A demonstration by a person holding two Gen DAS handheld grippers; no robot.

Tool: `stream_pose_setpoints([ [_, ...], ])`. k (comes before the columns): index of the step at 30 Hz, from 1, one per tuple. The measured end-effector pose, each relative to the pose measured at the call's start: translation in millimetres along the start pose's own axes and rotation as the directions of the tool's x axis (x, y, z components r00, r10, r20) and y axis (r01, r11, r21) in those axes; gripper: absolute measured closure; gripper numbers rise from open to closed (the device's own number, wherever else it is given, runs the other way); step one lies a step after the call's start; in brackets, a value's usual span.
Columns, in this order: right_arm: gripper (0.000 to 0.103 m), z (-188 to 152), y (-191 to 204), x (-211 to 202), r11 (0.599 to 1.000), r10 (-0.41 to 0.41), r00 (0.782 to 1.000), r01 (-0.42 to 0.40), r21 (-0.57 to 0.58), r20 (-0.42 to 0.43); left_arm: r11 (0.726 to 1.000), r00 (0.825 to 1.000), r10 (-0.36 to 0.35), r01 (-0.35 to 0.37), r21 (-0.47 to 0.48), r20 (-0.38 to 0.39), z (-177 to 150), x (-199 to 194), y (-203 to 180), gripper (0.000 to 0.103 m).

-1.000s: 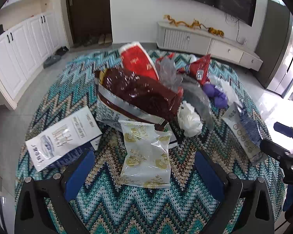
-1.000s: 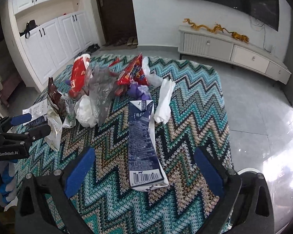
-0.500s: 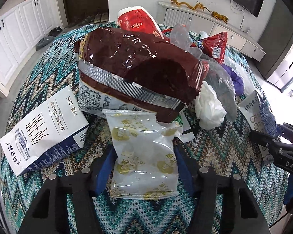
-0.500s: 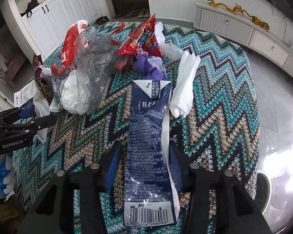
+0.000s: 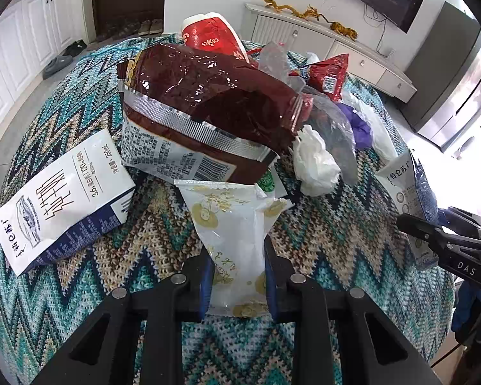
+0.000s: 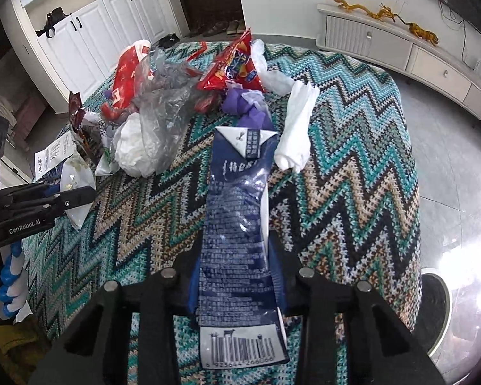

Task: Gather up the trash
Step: 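Grasp the white snack bag with the left tool while the right tool grasps the blue milk carton, then carry both items to the round bin and open both tools to drop them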

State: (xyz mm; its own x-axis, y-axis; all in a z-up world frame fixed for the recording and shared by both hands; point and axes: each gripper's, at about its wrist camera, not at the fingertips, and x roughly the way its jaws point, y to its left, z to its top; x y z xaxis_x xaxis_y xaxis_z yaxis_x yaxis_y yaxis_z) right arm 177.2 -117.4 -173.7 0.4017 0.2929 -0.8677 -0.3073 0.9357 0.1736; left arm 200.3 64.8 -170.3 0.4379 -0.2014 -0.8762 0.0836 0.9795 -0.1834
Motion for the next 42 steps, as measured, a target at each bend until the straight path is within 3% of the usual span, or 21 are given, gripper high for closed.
stream_pose_setpoints([
  [10,0.069,-8.5,4.9,-23.1,1.000,-0.008,0.999,0.008,-0.002,0.047,0.987,0.991,-0.134,0.133,0.089,0.007,-24.2,-26.7,-26.6,0.081],
  [17,0.069,-13.0,2.4,-36.0,1.000,-0.011,0.997,0.009,0.026,0.079,0.974,0.986,-0.169,0.167,0.151,0.000,-17.7,-31.7,-47.5,0.082],
  [27,0.069,-13.7,0.1,-40.3,0.999,-0.023,0.995,0.019,0.037,0.094,0.964,0.986,-0.167,0.165,0.208,-0.007,-6.1,-26.3,-71.2,0.082],
  [42,0.069,-20.2,16.3,-22.9,1.000,0.010,0.998,-0.008,-0.026,0.067,0.981,0.992,-0.125,0.125,0.149,-0.012,-18.7,-28.6,-52.6,0.082],
])
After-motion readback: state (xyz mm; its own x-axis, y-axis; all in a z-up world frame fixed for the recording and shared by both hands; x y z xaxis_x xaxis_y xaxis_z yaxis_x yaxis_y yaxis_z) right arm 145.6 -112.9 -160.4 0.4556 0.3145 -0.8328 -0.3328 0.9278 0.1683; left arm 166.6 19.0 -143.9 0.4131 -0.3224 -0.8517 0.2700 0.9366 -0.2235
